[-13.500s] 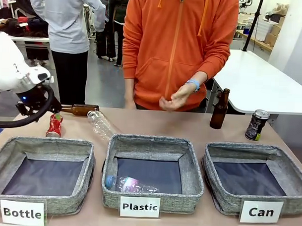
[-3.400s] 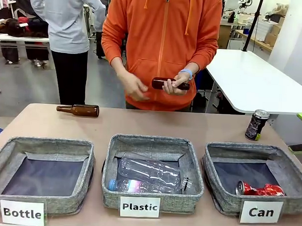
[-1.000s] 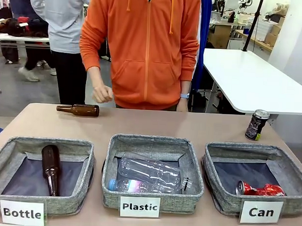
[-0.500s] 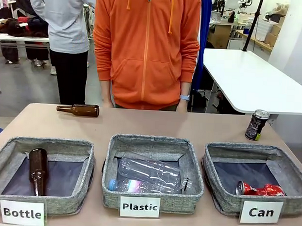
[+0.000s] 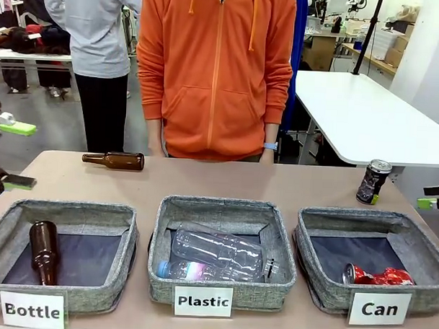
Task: Sort the can waste into the basket.
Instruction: Pick up the can waste from the table and place it in the right Fabric basket.
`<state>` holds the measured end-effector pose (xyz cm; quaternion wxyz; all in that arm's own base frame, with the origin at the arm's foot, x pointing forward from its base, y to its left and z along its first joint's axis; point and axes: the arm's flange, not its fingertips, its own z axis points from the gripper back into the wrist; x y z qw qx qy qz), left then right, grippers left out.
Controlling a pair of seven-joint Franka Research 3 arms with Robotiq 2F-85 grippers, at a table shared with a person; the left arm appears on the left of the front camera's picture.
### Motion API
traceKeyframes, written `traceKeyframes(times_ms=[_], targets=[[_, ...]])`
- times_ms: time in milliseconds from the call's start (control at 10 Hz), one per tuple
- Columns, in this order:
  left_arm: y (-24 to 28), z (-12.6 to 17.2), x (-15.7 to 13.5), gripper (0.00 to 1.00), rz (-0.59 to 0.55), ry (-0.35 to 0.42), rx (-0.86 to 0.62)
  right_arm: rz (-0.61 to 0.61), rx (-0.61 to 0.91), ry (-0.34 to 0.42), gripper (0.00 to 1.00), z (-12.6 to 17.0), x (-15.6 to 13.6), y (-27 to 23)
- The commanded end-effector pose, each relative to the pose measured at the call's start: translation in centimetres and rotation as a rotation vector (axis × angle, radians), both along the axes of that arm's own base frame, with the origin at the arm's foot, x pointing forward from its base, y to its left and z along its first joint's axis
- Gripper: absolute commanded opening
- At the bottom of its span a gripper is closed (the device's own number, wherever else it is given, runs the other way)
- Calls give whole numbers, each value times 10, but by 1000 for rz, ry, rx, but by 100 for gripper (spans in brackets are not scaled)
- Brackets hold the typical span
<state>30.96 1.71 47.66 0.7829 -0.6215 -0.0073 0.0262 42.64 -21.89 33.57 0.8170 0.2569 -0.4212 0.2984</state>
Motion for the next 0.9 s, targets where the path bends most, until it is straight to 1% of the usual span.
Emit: traceKeyframes(times_ms=[0,100,200,300,500,600,700,800], targets=[[24,6,-10,100,36,-11,-38,-48,-10,-33,100,4,2,1],[24,6,-10,100,36,-11,-38,0,0,0,100,0,0,0],[24,6,-10,100,36,-11,-38,0,0,0,100,0,0,0],[24,6,-10,100,36,-11,-38,-13,-1,-8,100,1,4,2],[24,6,-10,100,36,-11,-38,10,6,-85,100,3,16,17],[24,6,-10,100,36,-11,-38,2,-20,-107,100,3,21,26],[24,6,-10,100,36,-11,-38,-14,-39,-103,100,-1,28,34],[24,6,-10,100,36,-11,-38,-59,-65,-86,100,-7,35,39]])
